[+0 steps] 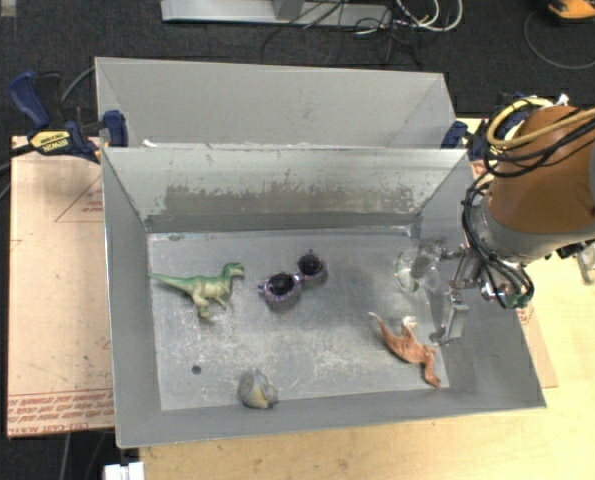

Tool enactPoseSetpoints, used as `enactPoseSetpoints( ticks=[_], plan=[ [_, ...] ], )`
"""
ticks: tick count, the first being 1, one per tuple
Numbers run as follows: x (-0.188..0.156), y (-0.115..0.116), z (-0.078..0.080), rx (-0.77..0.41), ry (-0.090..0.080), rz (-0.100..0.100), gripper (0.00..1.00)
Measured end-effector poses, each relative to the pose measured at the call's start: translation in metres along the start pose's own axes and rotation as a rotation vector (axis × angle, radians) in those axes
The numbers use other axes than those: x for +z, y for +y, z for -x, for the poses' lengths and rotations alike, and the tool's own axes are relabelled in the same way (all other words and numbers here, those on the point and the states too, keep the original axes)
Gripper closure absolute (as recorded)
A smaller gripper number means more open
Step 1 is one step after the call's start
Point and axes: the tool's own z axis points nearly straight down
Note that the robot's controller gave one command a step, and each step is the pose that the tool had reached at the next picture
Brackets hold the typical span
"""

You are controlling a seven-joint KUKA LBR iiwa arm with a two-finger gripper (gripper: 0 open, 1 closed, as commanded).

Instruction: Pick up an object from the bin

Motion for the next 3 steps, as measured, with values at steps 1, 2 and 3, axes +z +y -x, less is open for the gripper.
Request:
enactPoseSetpoints(
  ticks=[1, 2, 3],
  plan=[
    [-0.004, 0.001, 0.002, -0.003, -0.007, -0.001, 0.0],
    [0.083, 0.01, -0.011, -0.172, -0.005, 0.0, 0.0],
    [0.104, 0.01, -0.039, 0.183, -0.007, 0.001, 0.0]
  ],
)
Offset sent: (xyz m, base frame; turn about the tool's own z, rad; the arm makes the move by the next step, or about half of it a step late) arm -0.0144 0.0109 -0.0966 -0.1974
